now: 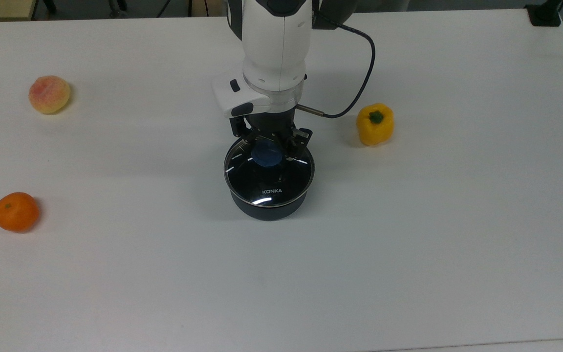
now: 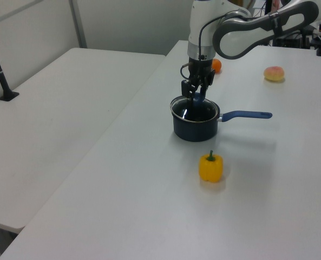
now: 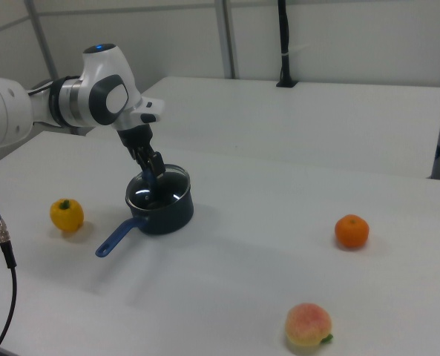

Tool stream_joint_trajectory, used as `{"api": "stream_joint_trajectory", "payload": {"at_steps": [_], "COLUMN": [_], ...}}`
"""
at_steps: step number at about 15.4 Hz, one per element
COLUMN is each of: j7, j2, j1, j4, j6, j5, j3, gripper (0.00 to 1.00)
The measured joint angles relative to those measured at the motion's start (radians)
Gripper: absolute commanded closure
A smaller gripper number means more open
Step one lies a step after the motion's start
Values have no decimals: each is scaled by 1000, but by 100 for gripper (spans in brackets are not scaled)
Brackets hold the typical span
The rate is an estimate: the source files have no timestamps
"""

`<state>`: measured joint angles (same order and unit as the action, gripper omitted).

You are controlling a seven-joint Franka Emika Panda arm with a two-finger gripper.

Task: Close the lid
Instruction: 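Open the gripper to release the lid knob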

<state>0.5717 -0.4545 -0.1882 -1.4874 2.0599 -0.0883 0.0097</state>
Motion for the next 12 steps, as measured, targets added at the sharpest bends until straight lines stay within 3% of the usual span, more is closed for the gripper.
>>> {"api": "stream_joint_trajectory", "payload": {"at_steps": [2,4,12], "j7": [0,0,2], "j2": [-1,-2,24], "j1": [0,0,1], "j4": [0,0,2], "j6": [0,0,0], "j5": [0,0,-19], "j3": [0,0,6], "gripper": [14,0,0]}}
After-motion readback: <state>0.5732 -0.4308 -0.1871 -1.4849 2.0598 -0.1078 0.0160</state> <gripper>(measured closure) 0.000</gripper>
